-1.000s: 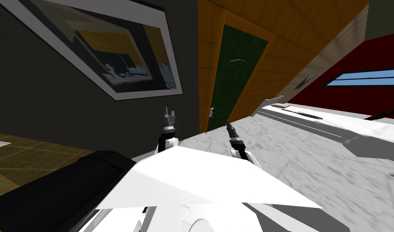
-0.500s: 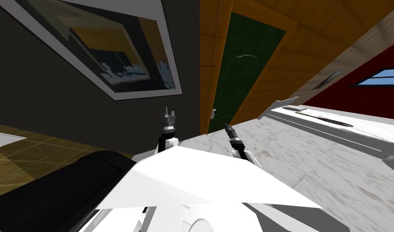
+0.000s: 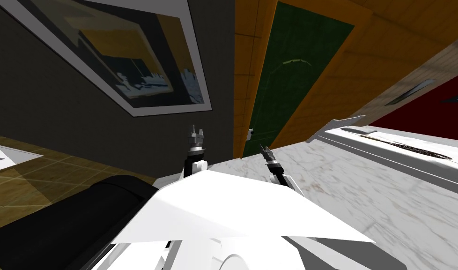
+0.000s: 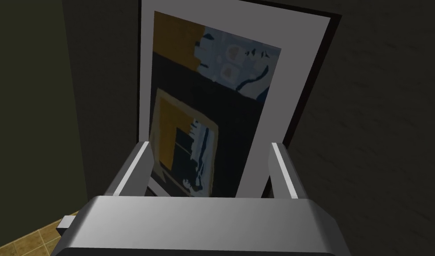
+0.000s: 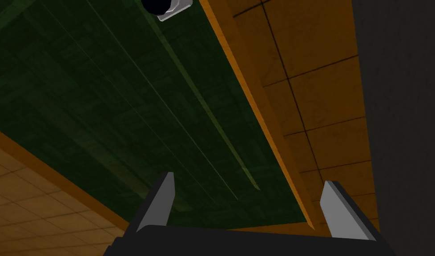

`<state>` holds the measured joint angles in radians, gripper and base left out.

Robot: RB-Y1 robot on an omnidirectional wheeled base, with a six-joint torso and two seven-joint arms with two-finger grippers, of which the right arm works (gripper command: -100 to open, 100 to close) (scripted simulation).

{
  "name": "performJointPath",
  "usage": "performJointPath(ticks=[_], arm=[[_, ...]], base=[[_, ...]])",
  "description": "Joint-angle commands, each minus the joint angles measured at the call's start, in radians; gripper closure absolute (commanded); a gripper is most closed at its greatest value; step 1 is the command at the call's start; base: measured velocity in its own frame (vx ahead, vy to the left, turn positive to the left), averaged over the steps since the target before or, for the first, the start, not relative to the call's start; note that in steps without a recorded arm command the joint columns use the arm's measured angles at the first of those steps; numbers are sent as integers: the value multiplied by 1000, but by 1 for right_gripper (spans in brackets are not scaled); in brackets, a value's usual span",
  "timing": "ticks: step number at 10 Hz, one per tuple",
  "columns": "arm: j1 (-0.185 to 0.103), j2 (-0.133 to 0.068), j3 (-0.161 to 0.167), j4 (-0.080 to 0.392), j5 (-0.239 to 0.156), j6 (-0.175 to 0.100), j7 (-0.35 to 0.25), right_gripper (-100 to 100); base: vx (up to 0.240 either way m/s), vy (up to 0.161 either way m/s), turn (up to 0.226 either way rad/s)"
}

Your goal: Pull the door open

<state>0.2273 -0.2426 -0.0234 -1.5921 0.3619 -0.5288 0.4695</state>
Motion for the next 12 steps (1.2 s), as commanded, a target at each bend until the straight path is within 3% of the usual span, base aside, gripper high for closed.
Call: performJointPath(ticks=[1,12], arm=[[-15,-12,-4,40,23,-1,35,-100],[-91,-73,-19,239,154,2,226,-100]], base=[[122,-74,144],[125,-76,107]])
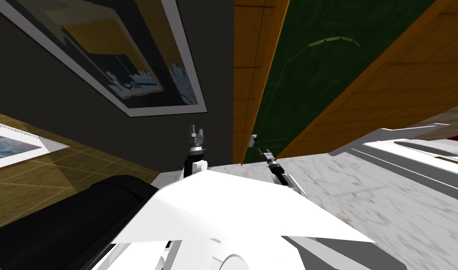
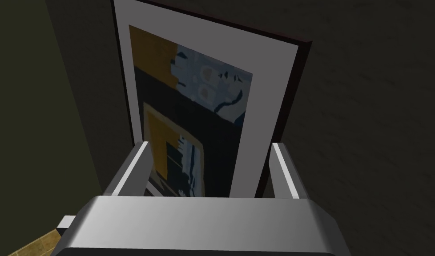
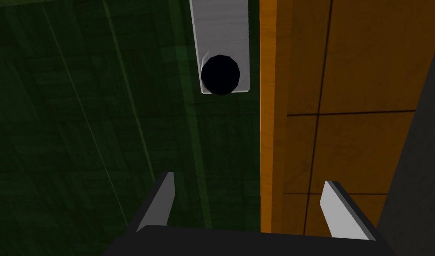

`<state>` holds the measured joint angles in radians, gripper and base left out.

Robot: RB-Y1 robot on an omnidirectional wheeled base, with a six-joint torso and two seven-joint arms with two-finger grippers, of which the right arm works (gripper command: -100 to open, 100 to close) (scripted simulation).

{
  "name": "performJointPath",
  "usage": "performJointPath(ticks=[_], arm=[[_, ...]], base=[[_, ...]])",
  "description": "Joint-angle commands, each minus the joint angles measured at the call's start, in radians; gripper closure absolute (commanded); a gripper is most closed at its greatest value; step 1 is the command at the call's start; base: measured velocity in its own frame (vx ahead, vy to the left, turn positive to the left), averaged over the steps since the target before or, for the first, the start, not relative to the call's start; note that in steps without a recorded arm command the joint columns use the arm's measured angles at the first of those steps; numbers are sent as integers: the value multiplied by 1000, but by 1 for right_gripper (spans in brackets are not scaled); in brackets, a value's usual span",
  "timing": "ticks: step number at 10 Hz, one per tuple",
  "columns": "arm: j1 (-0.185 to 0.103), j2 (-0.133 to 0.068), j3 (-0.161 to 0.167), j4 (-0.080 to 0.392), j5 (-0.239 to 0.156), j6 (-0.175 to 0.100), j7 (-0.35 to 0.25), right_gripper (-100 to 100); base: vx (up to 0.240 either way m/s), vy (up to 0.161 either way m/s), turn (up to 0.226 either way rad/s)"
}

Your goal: Pull the door open

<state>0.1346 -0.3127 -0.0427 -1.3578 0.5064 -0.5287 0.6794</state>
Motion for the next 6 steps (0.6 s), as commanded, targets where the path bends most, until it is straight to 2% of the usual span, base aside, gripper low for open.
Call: performJointPath(ticks=[1,2,3,4,5,6], arm=[[-5,-8,-1,22,21,2,32,-100],[-11,-13,-2,37,31,2,47,-100],[-9,-13,-3,30,23,1,33,-100],[-35,10,-32,55,22,17,63,-100],[-46,21,-44,66,21,24,76,-100],[-71,46,-74,90,18,40,104,-100]], base=[[143,-89,143],[128,-80,120],[56,-39,25],[45,-32,265],[63,-56,265],[79,-66,289]])
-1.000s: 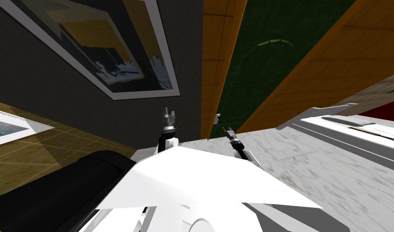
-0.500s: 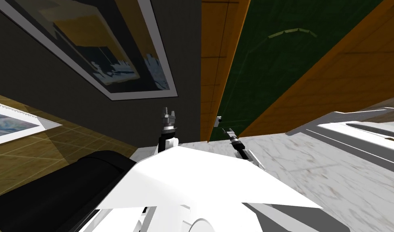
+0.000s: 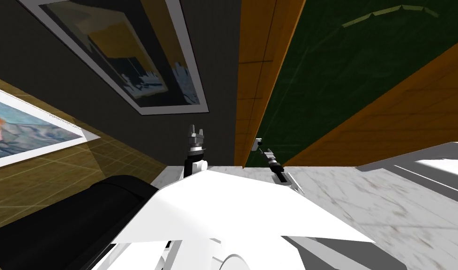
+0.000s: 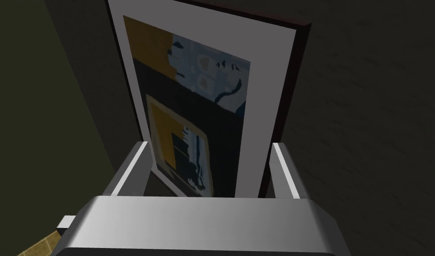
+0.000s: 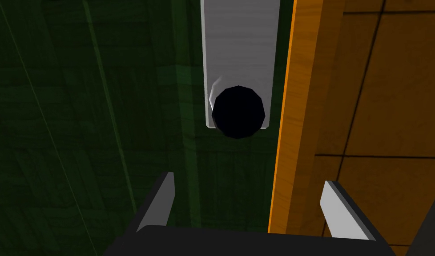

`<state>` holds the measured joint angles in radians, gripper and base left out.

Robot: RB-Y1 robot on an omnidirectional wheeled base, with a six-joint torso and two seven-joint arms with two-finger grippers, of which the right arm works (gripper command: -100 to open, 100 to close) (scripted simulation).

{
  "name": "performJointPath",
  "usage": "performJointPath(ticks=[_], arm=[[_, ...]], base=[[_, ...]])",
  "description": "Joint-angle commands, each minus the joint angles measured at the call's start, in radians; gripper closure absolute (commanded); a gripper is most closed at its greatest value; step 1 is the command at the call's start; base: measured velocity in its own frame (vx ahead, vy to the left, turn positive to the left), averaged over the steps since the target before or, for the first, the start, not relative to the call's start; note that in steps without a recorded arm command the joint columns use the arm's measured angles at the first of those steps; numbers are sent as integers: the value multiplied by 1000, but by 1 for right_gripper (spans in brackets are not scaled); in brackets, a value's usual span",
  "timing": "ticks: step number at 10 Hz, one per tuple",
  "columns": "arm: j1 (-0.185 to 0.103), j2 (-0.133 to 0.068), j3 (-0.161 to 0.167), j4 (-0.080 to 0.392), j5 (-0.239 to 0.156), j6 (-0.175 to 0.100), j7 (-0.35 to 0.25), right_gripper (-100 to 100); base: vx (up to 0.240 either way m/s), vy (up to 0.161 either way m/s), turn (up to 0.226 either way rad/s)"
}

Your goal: Pull the door open

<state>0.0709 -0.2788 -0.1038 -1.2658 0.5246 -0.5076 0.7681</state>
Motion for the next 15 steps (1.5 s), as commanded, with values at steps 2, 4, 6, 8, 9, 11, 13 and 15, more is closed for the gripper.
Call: performJointPath(ticks=[2,4,6,8,9,11,13,15], arm=[[-49,53,-60,38,-4,46,60,-100],[-74,78,-90,62,-7,62,88,-100],[-109,113,-130,96,-11,85,127,-100],[-102,104,-119,89,-9,77,116,100],[-102,104,-119,89,-9,77,116,100],[-102,104,-119,89,-9,77,116,100],[-102,104,-119,89,-9,77,116,100],[-94,102,-117,83,-30,79,63,100]], base=[[86,-76,374],[63,-83,183],[65,-84,272],[13,-18,3],[-14,20,-14],[-3,5,-2],[0,0,0],[-12,-11,47]])
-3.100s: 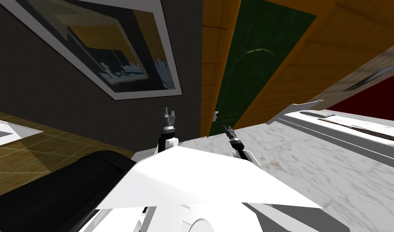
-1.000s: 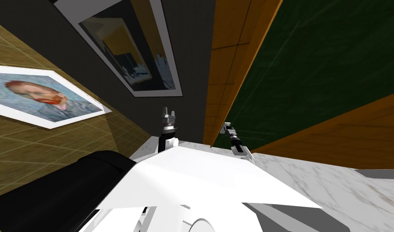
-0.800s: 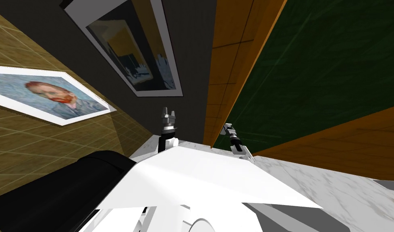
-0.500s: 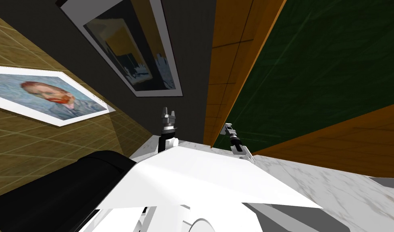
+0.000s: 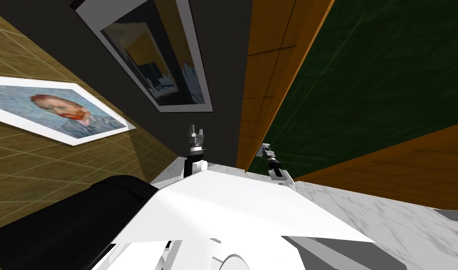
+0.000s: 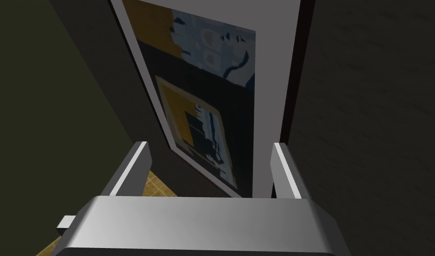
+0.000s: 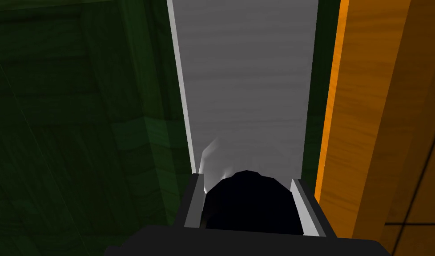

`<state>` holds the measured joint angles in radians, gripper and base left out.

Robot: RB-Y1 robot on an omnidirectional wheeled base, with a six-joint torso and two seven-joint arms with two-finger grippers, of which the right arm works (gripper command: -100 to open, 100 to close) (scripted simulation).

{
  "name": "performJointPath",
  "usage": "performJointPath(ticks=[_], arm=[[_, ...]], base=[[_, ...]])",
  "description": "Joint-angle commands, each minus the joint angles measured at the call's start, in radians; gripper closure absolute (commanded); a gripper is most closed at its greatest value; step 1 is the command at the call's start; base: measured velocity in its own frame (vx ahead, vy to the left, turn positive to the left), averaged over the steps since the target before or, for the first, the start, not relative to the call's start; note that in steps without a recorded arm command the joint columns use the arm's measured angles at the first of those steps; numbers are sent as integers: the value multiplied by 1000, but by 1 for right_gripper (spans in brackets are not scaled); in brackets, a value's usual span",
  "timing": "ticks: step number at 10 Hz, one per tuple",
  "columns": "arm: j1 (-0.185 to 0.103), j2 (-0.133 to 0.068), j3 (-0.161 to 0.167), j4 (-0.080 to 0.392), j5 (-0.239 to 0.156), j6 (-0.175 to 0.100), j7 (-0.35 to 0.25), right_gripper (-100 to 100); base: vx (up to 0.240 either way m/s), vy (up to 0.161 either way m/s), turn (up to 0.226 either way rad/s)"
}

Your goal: Pull the door open

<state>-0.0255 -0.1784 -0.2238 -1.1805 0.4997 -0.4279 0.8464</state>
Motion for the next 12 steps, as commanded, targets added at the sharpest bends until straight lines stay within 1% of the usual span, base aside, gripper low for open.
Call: performJointPath(ticks=[1,5,6,8,9,11,12], arm=[[6,0,4,-5,-15,0,-42,100],[22,-4,10,-19,-59,2,-150,100],[22,-4,10,-19,-59,2,-158,100],[32,-7,15,-29,-87,3,-221,100],[32,-7,15,-29,-87,3,-231,100],[44,-10,19,-39,-120,5,-293,100],[44,-10,19,-39,-120,5,-308,100]], base=[[-17,-11,39],[-24,-11,53],[-21,-9,18],[-23,-12,44],[-21,-11,28],[-21,-16,59],[-25,-16,40]])
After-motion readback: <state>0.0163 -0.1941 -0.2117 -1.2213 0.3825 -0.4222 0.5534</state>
